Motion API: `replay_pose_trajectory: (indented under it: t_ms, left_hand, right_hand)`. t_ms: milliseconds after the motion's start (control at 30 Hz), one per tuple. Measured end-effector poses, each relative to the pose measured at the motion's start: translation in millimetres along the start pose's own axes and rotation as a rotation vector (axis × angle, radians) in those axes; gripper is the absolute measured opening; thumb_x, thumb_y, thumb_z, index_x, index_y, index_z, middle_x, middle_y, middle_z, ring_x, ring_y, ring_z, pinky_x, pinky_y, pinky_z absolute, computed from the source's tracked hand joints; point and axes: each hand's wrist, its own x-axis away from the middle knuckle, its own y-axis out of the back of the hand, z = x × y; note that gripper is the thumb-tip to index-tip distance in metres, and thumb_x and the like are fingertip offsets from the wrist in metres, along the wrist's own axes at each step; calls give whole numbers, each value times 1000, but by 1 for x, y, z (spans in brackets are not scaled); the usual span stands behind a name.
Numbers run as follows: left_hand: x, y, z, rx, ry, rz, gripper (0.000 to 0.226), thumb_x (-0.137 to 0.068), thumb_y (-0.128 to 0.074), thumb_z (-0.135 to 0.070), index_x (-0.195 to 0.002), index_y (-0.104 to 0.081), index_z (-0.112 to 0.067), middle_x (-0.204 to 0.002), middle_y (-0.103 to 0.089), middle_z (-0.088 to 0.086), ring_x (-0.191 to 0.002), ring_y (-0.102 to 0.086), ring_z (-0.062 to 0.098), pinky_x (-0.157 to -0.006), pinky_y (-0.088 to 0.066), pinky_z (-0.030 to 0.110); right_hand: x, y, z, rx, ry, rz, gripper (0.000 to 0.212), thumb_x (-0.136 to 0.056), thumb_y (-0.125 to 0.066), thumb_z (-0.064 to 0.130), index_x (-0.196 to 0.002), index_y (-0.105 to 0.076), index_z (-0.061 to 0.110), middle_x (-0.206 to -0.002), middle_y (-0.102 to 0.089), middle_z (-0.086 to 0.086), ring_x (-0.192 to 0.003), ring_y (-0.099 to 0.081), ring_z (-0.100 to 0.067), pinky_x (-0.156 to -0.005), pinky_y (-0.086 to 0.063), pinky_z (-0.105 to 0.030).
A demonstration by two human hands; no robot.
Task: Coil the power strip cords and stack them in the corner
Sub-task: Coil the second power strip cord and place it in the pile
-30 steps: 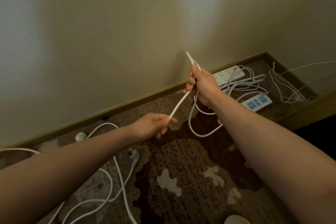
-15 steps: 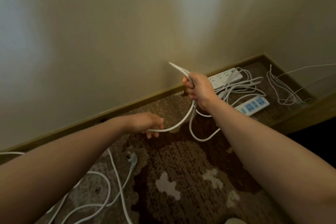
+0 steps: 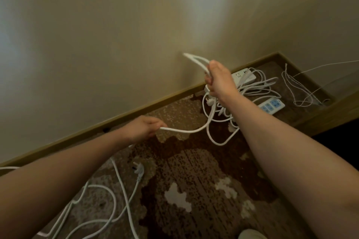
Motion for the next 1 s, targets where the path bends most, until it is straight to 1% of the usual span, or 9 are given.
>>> replay_pose_trajectory:
  t_ms: [100, 167, 300, 400, 467, 600, 667, 800, 1000]
  left_hand:
    - [-13, -13, -24, 211, 0, -102, 21, -96, -46, -12, -100, -66, -9, -50, -44, -6, -36, -33, 1, -35, -25, 12]
    - [-16, -11, -36, 283, 22, -119, 22, -96, -47, -25, -104, -65, -14, -60, -49, -1, -38, -33, 4, -34, -22, 13]
    - [-19, 4, -54, 396, 88, -122, 43, -91, -40, -57, -110, -55, -22, -76, -62, 5, -43, -39, 5, -36, -21, 15]
    - [-26, 10, -65, 530, 141, -220, 55, -86, -39, -68, -112, -54, -21, -73, -62, 6, -43, -41, 7, -37, -21, 16]
    - [-31, 11, -69, 571, 167, -290, 57, -86, -44, -65, -111, -56, -16, -65, -56, 1, -39, -36, 6, -37, -21, 15]
    - [-36, 6, -72, 646, 158, -313, 33, -90, -51, -51, -95, -62, -20, -61, -38, -4, -31, -24, 2, -33, -17, 13]
    - [-38, 4, -72, 678, 157, -324, 22, -91, -56, -41, -83, -60, -21, -55, -33, -5, -29, -21, 2, -32, -15, 12]
    - [-37, 6, -72, 727, 164, -256, 20, -91, -57, -36, -78, -61, -21, -39, -26, -10, -29, -18, 2, -29, -14, 13]
    - [-36, 7, -79, 664, 153, -211, 24, -91, -57, -30, -69, -52, -21, -38, -27, -12, -30, -19, 2, -29, -12, 14]
  right_hand:
    - [8, -19, -2, 99, 39, 58, 31, -103, -36, 19, -87, -60, 7, -62, -44, -1, -40, -35, -3, -39, -27, -17]
    - [13, -24, -7, 107, 21, 107, 33, -101, -36, 12, -88, -65, 4, -62, -48, -1, -41, -37, -3, -40, -28, -17]
    - [21, -24, -22, 184, 29, 215, 31, -102, -42, 10, -85, -67, 5, -65, -49, -3, -54, -40, -14, -52, -30, -27]
    - [29, -29, -28, 237, 45, 297, 29, -103, -44, 11, -100, -65, -9, -67, -48, -3, -62, -42, -18, -60, -33, -32]
    - [36, -35, -28, 250, 75, 346, 27, -103, -45, 10, -100, -66, -7, -65, -46, -2, -61, -41, -17, -60, -34, -32]
    - [45, -38, -19, 239, 85, 439, 31, -104, -45, 9, -81, -64, 21, -66, -43, -5, -66, -38, -24, -56, -31, -30]
    - [47, -37, -16, 269, 86, 486, 31, -104, -45, 11, -80, -61, 20, -66, -45, -3, -65, -40, -22, -58, -33, -30]
    - [49, -34, -17, 322, 129, 551, 26, -106, -42, 15, -92, -56, 0, -64, -44, -3, -59, -45, -19, -61, -41, -33]
    - [50, -28, -18, 345, 187, 517, 24, -106, -43, 24, -90, -61, 21, -63, -46, 2, -57, -44, -11, -58, -38, -31]
